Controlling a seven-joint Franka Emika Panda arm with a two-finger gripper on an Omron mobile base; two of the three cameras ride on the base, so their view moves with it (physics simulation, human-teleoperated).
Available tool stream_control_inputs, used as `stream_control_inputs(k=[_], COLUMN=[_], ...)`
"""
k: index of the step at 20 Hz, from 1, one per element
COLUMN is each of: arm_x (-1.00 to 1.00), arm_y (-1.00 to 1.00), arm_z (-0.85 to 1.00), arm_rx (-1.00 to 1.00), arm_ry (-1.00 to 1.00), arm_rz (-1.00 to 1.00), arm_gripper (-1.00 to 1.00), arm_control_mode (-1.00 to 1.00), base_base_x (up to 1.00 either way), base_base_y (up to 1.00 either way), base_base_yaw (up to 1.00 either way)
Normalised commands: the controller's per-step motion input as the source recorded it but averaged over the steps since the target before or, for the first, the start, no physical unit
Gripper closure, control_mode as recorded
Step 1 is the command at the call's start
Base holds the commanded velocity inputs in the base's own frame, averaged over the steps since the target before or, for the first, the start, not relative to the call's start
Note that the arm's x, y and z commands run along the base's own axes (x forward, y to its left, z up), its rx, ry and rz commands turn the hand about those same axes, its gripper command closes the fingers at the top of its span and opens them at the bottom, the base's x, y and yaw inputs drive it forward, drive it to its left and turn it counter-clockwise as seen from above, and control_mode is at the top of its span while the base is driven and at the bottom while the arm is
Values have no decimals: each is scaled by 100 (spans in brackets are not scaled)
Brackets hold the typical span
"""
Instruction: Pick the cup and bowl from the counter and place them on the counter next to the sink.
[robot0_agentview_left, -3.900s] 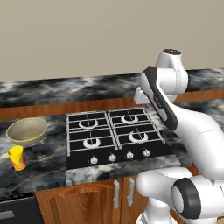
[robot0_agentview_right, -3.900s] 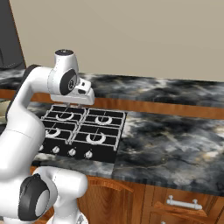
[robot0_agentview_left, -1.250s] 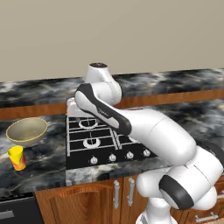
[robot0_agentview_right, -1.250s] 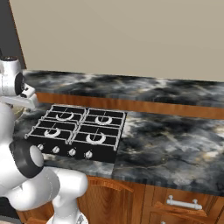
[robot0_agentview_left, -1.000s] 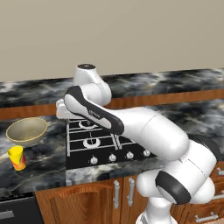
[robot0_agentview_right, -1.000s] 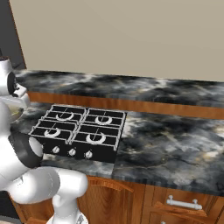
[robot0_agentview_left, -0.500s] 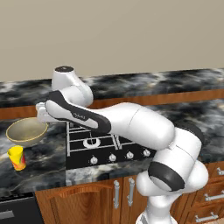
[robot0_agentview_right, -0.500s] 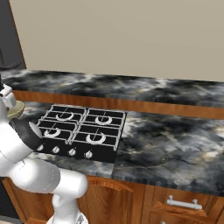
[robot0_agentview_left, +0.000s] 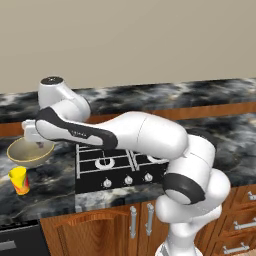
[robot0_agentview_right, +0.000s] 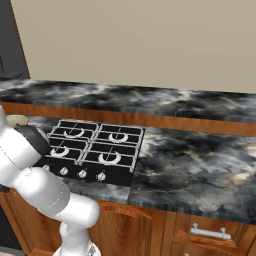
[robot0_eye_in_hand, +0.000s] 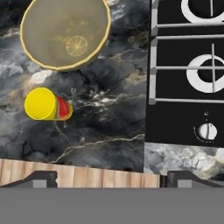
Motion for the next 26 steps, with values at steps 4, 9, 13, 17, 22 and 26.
stream_control_inputs(k=[4, 9, 13, 17, 22, 26], arm_x=[-10, -8, -1, 0, 0, 0], arm_y=[9, 12, 8, 6, 30, 49], arm_z=[0, -6, -23, -34, -41, -31], arm_rx=[0, 1, 7, 7, 1, 0], arm_ry=[0, 0, 0, 0, 0, 0], arm_rz=[9, 8, 8, 7, 1, 0], arm_gripper=[-100, -100, -100, -100, -100, -100], arm_control_mode=[-100, -100, -100, -100, -100, -100], base_base_x=[0, 0, 0, 0, 0, 0], base_base_y=[0, 0, 0, 0, 0, 0], base_base_yaw=[0, 0, 0, 0, 0, 0])
